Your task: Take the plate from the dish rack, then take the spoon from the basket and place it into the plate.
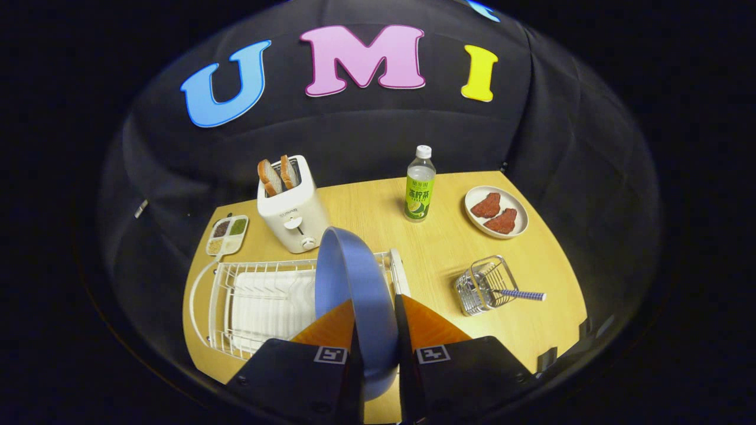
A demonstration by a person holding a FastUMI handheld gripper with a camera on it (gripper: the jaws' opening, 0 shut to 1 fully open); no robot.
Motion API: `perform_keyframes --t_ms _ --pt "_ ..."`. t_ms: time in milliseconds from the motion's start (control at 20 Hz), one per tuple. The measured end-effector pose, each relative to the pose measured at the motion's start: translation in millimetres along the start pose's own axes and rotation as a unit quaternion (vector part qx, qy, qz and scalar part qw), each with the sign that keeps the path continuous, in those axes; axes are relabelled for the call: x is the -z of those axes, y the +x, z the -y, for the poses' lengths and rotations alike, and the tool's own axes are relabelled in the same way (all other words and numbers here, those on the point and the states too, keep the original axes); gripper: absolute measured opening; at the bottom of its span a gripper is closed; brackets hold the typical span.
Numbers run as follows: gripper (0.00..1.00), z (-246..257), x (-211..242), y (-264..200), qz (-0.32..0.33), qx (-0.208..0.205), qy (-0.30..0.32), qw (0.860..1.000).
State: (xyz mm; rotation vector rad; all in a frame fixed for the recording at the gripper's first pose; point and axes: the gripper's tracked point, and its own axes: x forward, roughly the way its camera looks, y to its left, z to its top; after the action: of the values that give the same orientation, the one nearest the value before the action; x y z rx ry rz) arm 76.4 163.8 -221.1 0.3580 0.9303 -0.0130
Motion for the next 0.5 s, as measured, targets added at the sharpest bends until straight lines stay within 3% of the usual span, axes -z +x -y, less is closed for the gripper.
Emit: perform_keyframes --t_ms 200,500 --pt "0.28 10 24 -34 -0.016 -0.05 0.037 0.998" --pt "0.27 36 87 -68 -0.069 -0.093 0.088 0.989"
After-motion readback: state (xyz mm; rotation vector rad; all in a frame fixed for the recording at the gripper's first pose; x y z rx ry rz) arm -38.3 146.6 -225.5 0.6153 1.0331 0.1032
